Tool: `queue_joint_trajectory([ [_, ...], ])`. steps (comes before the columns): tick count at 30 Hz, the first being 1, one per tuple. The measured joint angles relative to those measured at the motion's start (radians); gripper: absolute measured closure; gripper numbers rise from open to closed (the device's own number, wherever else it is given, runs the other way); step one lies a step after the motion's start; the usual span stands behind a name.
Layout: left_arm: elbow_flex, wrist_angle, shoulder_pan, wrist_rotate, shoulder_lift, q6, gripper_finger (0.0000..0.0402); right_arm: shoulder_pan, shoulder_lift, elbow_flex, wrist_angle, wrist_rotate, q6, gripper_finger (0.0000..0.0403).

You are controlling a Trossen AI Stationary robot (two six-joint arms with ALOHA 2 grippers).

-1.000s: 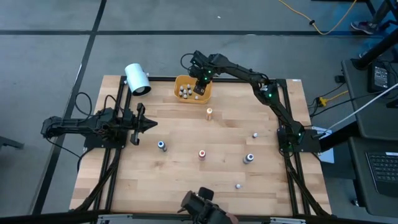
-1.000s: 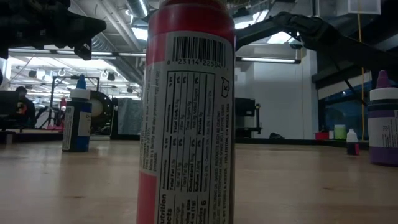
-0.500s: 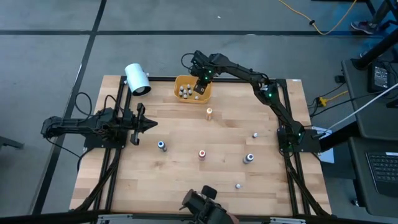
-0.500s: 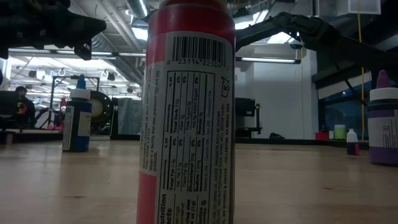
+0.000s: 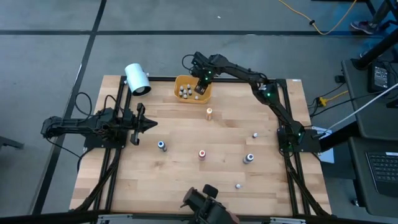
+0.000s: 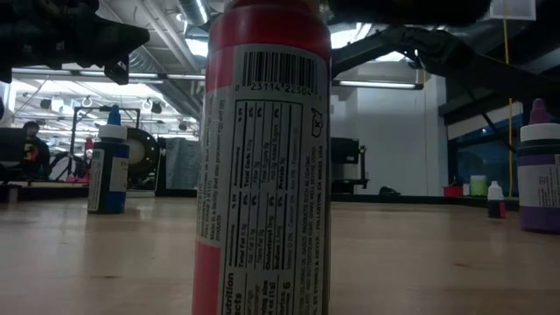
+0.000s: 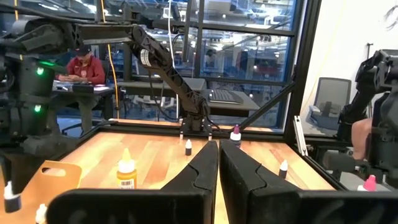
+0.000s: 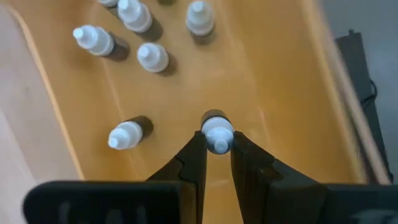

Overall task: Pick & Place food coloring
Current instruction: Put the small blue food coloring bottle into the yellow bin

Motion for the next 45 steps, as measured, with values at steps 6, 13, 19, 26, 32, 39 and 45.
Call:
queue_joint_trajectory([
  [6,0.0,0.0,0.0,0.0,0.0,0.0,0.0393,0.0,0.018,0.0,0.001,0.0,-0.001,0.0338],
  [13,0.0,0.0,0.0,0.0,0.0,0.0,0.0389,0.0,0.018,0.0,0.007,0.0,-0.002,0.0338],
  [19,0.0,0.0,0.0,0.0,0.0,0.0,0.0393,0.001,0.018,0.0,0.007,0.0,-0.003,0.0336],
  [26,0.0,0.0,0.0,0.0,0.0,0.0,0.0389,0.0,0.018,0.0,0.011,0.0,-0.008,0.0312],
  [32,0.0,0.0,0.0,0.0,0.0,0.0,0.0391,0.001,0.018,0.0,0.012,-0.001,-0.009,0.0303],
  [39,0.0,0.0,0.0,0.0,0.0,0.0,0.0391,0.0,0.017,0.0,0.011,-0.001,-0.008,0.0302],
  [45,0.0,0.0,0.0,0.0,0.0,0.0,0.039,0.0,0.017,0.0,0.011,-0.001,-0.01,0.0302],
])
